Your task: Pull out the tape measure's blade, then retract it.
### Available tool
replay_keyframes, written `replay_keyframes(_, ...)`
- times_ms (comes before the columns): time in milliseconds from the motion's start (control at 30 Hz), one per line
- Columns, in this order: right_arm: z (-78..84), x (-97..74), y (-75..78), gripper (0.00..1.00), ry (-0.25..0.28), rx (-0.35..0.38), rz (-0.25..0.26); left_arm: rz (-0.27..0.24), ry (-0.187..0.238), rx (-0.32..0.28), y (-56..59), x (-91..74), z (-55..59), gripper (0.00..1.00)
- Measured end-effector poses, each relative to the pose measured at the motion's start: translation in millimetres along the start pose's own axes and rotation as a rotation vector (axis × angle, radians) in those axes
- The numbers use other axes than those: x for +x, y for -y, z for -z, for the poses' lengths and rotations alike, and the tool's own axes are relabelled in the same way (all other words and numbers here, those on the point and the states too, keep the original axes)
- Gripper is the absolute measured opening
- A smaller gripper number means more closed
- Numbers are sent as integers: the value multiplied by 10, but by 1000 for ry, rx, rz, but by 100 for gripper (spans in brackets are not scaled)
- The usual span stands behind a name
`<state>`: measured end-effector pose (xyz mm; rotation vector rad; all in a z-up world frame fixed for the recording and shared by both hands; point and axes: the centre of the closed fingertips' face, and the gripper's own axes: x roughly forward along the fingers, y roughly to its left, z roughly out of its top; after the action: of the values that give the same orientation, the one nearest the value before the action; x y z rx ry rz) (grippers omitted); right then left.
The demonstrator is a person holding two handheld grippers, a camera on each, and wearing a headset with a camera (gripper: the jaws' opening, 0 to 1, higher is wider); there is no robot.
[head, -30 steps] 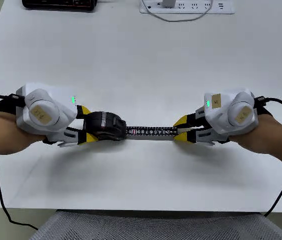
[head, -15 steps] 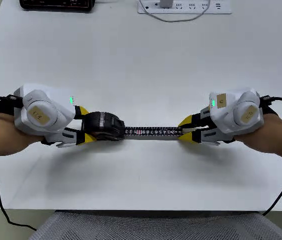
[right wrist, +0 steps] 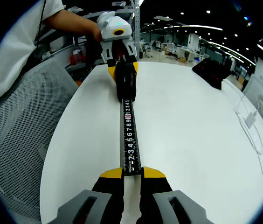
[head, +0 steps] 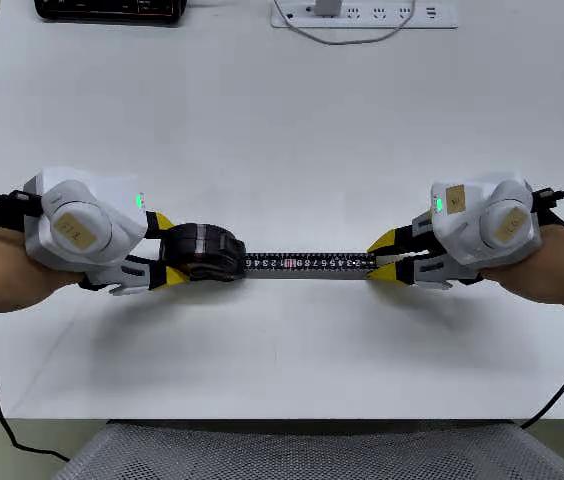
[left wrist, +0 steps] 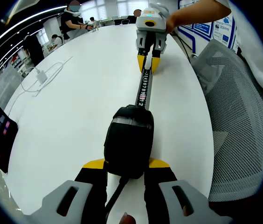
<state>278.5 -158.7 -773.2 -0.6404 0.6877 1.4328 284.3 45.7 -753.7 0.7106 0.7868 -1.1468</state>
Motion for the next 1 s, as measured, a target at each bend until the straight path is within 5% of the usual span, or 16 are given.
replay_keyframes(1000, 251, -218, 23, 8, -45, -4, 2, 0, -6, -6, -10, 5, 1, 24)
